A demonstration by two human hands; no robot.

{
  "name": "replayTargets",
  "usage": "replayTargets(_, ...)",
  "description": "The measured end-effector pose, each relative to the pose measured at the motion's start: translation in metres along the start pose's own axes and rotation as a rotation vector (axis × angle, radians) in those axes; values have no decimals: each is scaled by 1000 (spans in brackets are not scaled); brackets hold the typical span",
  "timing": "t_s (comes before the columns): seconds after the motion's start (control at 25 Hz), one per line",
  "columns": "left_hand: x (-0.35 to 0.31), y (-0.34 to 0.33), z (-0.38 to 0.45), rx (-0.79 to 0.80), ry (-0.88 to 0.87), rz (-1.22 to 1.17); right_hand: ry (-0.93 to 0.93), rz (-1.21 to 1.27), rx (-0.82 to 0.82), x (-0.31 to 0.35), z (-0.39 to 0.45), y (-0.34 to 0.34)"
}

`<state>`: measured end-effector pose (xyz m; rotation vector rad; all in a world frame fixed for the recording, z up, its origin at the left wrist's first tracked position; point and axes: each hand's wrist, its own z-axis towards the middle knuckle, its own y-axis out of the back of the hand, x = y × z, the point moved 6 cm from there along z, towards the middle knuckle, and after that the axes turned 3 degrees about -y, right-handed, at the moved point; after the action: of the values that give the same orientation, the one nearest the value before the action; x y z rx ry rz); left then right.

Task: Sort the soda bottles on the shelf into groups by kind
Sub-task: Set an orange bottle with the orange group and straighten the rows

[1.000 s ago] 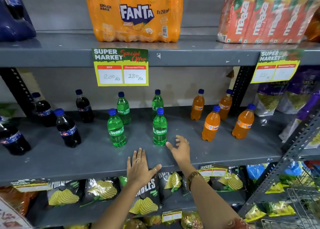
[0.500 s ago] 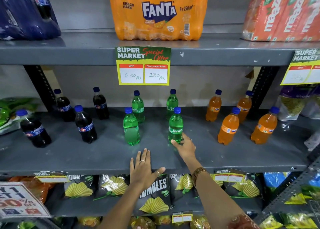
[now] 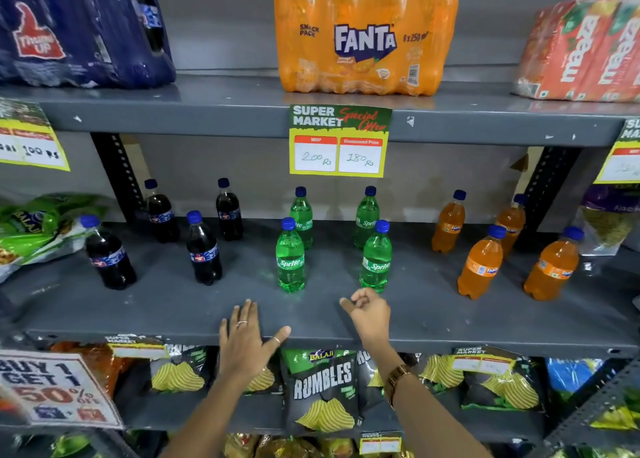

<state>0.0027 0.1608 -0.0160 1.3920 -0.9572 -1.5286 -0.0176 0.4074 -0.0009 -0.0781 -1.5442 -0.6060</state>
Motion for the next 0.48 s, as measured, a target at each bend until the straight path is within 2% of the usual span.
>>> replayTargets(0.24,81,35,15,65,123,55,41,2,281,24,-22,-81)
replayTargets(0.48,143,53,26,170,234,18,71,-17,441,48,-40,-162)
